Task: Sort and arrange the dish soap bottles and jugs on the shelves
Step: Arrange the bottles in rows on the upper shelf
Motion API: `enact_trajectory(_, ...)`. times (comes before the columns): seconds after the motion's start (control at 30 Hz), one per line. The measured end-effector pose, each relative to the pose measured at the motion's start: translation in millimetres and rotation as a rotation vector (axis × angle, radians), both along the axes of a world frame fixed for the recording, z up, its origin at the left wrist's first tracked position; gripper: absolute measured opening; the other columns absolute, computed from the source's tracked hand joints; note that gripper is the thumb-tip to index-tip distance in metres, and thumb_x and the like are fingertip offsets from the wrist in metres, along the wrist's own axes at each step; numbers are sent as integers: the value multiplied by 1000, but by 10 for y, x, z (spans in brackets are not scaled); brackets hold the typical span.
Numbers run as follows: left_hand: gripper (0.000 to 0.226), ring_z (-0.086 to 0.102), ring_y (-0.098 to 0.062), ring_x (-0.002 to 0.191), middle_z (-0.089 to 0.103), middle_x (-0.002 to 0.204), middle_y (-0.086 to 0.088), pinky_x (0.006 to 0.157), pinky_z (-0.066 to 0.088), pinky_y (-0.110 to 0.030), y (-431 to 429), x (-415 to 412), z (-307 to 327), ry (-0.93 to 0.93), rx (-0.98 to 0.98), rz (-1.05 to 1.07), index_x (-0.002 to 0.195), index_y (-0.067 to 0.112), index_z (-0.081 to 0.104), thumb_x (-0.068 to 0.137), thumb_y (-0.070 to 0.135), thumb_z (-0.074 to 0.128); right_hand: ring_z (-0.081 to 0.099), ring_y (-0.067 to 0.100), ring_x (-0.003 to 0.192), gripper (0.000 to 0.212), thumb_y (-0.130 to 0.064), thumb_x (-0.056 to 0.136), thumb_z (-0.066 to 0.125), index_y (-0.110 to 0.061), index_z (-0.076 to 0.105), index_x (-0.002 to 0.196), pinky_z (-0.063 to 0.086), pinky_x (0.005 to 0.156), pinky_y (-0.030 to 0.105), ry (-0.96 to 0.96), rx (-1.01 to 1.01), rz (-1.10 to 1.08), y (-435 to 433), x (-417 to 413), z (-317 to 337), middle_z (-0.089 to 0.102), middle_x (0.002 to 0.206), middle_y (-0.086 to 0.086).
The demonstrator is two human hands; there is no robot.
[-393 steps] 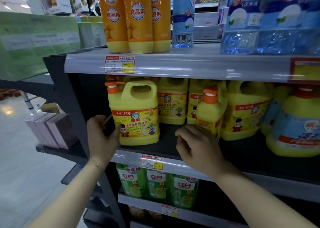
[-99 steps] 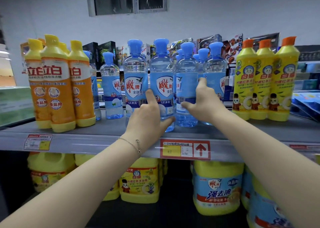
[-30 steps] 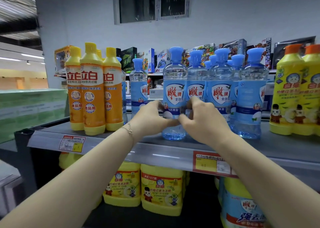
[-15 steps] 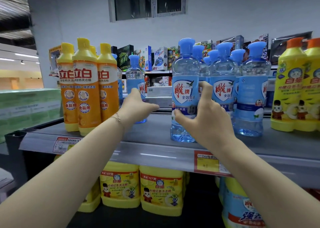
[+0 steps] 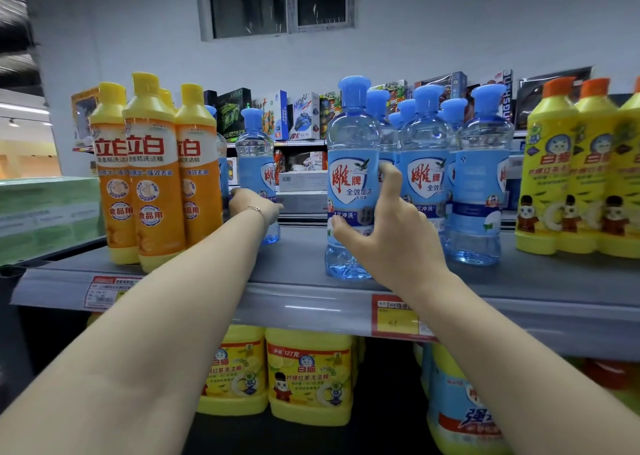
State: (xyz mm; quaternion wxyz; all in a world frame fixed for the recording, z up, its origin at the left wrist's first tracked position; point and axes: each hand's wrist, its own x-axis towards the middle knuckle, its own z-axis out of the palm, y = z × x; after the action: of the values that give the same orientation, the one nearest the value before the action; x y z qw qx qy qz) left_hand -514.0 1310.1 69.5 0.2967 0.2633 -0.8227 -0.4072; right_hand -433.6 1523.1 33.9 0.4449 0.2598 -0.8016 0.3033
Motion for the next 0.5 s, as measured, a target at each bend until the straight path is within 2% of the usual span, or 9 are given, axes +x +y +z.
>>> enact_trajectory(0.1, 58, 53, -29, 121, 55, 131, -15, 98, 46, -35, 44, 58, 12, 29, 69, -27, 127, 3, 48, 82, 27, 75, 64, 23, 71, 74, -50, 83, 61, -11, 22, 133, 57, 62, 44, -13, 6, -20, -1, 2, -4, 63, 87, 2)
enact_trajectory(0.2, 45, 54, -30, 121, 57, 127, -14, 101, 47, -40, 100, 106, -3, 115, 164, -138, 112, 5, 46, 81, 20, 76, 64, 23, 70, 76, -52, 82, 59, -11, 22, 134, 57, 59, 42, -11, 10, -47, -3, -1, -7, 64, 87, 2)
enact_trajectory(0.27, 49, 55, -29, 120, 58, 125, -13, 101, 47, -38, 162, 210, -11, 192, 186, -194, 118, 5, 47, 81, 16, 76, 64, 22, 67, 76, -54, 82, 59, -11, 24, 134, 56, 55, 38, 2, 13, -73, -4, -1, -5, 63, 84, 2)
enact_trajectory(0.37, 55, 59, -27, 112, 61, 121, -13, 90, 49, -32, 287, 469, 47, 324, -3, -191, 123, 3, 46, 80, 17, 78, 62, 24, 64, 76, -55, 81, 59, -10, 25, 132, 50, 50, 31, 19, 18, -115, -8, 8, 1, 62, 82, 1)
enact_trajectory(0.43, 60, 59, -22, 105, 59, 117, -9, 82, 50, -20, 359, 718, 136, 474, -84, -224, 125, 2, 38, 80, 12, 77, 62, 25, 66, 75, -56, 81, 59, -11, 27, 131, 46, 50, 29, 19, 14, -134, -7, 17, 7, 61, 85, 2)
enact_trajectory(0.5, 58, 57, -15, 99, 54, 112, -4, 68, 50, -12, 398, 988, 219, 579, -176, -271, 116, 9, 30, 81, 10, 76, 62, 26, 68, 71, -57, 81, 58, -10, 31, 128, 44, 51, 29, 32, 8, -150, -1, 35, 27, 62, 90, 3)
